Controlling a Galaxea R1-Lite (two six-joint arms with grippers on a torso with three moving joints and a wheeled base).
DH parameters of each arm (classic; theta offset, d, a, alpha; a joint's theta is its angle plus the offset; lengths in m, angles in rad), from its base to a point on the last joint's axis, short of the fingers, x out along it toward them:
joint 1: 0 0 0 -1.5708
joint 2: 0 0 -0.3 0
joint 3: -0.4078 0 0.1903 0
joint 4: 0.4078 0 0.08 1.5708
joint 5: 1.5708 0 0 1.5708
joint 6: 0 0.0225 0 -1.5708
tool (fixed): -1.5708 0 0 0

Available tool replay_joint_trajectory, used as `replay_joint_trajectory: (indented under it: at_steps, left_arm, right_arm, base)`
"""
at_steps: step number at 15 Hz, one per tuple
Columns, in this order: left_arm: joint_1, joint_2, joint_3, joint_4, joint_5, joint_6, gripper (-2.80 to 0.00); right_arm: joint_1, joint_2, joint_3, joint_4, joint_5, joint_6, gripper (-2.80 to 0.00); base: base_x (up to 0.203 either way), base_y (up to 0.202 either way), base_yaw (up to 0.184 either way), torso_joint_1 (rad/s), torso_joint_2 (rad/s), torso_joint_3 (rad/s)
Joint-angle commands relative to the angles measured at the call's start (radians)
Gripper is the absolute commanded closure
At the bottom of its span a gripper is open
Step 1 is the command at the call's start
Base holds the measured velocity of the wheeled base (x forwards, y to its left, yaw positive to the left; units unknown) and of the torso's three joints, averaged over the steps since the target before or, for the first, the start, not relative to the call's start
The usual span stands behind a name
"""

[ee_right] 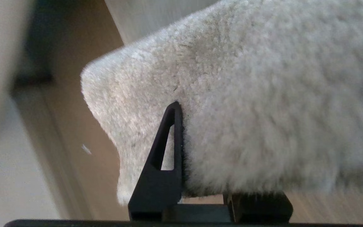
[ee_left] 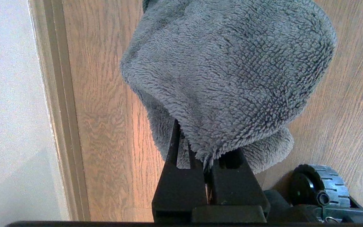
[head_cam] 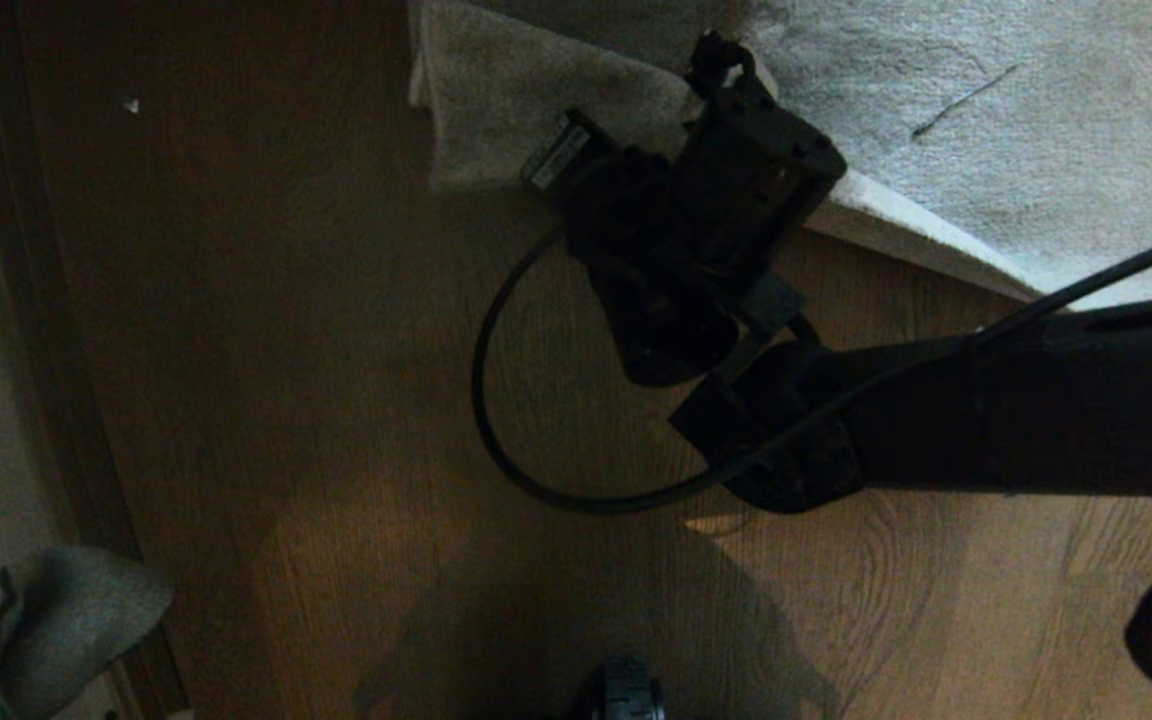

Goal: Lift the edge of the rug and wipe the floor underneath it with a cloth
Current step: Lift up the carpet

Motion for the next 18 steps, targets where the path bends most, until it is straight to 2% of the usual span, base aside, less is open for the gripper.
replay_joint_trajectory:
  at_steps: [1,6,8,11,15,18]
  left_arm:
    - [0.0,0.0,0.0,-0.001,0.0,-0.001,0.0]
    - [0.0,0.0,0.0,-0.001,0.0,-0.001,0.0]
    - [0.001,0.0,0.0,-0.001,0.0,-0.001,0.0]
    - [0.001,0.0,0.0,-0.001,0.0,-0.001,0.0]
    - [0.0,0.0,-0.001,-0.001,0.0,-0.001,0.0]
    - [0.0,0.0,0.001,-0.001,0.0,-0.001,0.0]
  right_arm:
    - [-0.009,-0.014,0.023,-0.067,-0.004,0.039,0.0]
    - [-0.063,-0.088,0.136,-0.239,-0.002,0.223,0.0]
    - [-0.078,-0.123,0.159,-0.261,0.001,0.28,0.0]
    - [-0.096,-0.184,0.194,-0.261,0.004,0.372,0.0]
    - [-0.098,-0.264,0.274,-0.24,0.007,0.451,0.0]
    - [-0.097,-0.318,0.359,-0.17,0.011,0.496,0.0]
  base:
    - [0.0,0.0,0.0,0.0,0.0,0.0]
    - [0.0,0.0,0.0,0.0,0.0,0.0]
    - [0.0,0.0,0.0,0.0,0.0,0.0]
    - [0.0,0.0,0.0,0.0,0.0,0.0]
    - [0.0,0.0,0.0,0.0,0.0,0.0]
    - [0.0,0.0,0.0,0.0,0.0,0.0]
